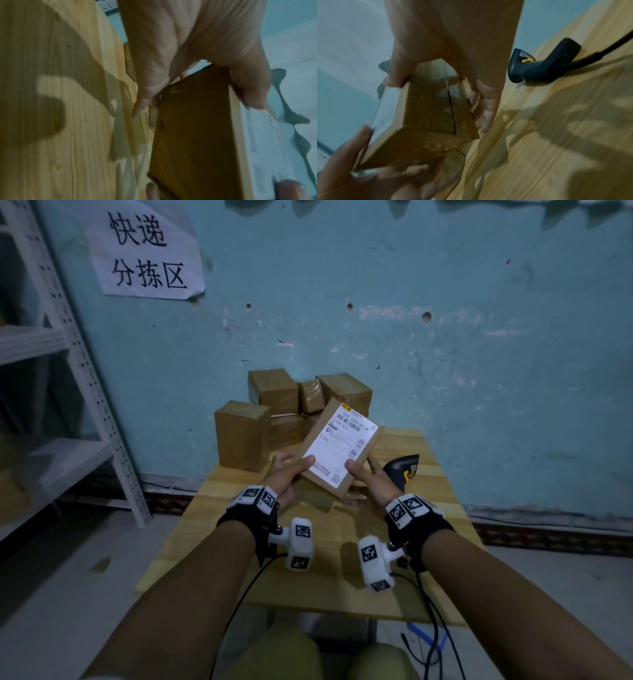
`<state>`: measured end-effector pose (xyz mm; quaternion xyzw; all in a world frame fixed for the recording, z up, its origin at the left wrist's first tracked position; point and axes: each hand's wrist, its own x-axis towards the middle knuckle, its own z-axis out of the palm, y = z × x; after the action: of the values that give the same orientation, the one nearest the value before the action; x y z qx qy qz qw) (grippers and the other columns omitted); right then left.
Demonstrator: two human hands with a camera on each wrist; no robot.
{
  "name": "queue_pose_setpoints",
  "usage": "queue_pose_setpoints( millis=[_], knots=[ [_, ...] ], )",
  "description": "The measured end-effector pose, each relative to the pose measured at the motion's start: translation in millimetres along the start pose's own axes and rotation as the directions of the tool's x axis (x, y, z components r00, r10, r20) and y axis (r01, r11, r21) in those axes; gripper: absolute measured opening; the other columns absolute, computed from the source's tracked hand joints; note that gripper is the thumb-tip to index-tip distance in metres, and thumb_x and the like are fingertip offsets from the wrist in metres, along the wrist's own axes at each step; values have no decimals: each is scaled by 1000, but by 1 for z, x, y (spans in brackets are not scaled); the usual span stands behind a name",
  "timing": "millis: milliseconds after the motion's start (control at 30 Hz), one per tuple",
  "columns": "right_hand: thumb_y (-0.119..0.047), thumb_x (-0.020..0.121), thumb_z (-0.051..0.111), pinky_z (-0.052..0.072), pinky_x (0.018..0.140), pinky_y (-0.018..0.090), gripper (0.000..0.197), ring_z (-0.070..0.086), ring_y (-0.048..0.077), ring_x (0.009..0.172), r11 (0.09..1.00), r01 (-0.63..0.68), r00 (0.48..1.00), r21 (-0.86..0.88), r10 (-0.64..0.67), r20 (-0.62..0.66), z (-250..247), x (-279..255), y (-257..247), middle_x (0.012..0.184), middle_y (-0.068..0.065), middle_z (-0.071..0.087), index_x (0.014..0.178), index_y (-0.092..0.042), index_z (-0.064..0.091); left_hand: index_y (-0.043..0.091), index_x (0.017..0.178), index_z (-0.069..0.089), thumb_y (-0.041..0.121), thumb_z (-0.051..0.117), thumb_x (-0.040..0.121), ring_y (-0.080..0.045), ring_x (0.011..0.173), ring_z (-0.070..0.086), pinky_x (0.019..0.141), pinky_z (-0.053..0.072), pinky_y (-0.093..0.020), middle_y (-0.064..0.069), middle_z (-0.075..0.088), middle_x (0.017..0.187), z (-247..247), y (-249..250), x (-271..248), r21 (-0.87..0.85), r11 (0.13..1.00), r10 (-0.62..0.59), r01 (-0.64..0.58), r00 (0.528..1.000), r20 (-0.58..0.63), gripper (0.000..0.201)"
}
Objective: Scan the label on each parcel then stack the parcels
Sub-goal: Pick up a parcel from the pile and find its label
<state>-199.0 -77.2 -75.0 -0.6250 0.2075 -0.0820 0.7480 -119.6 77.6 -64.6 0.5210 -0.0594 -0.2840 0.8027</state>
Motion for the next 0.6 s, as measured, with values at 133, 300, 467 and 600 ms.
queue_pose_setpoints(
  millis=[133, 300, 467, 600],
  knots=[
    [-19, 86, 64, 53, 75, 43, 64, 61, 24, 98, 999, 21, 1000, -43, -21, 1, -10, -2, -7, 102, 1, 65, 141, -34, 35, 28, 139, 30, 17, 76, 72, -30, 103, 58, 67, 52, -37, -19, 54, 131, -6, 13, 2, 94, 996, -11, 6, 999, 52, 82],
    [-18, 85, 65, 51, 85, 54, 69, 55, 31, 116, 995, 11, 999, -94, -8, 32, -11, -5, -9, 110, 5, 64, 142, -39, 33, 14, 146, 28, -5, 54, 87, -26, 96, 61, 68, 57, -33, -22, 52, 134, -1, 13, 1, 200, 980, -28, 1, 991, 129, 67],
    [-19, 87, 62, 50, 87, 52, 68, 57, 28, 107, 992, 25, 998, -121, -17, 66, -12, -8, -7, 108, 5, 63, 144, -39, 29, 10, 145, 30, -4, 58, 85, -20, 81, 66, 66, 59, -31, -22, 55, 131, -2, 9, 2, 224, 974, -22, -1, 994, 103, 68],
    [-19, 88, 60, 53, 79, 46, 73, 60, 25, 101, 977, 72, 992, -202, -50, 112, -9, -9, -4, 111, 4, 62, 144, -43, 20, 11, 143, 32, -5, 58, 85, -12, 63, 70, 58, 59, -26, -23, 55, 130, -2, 4, -1, 224, 974, 20, -37, 997, 80, 66]
  ],
)
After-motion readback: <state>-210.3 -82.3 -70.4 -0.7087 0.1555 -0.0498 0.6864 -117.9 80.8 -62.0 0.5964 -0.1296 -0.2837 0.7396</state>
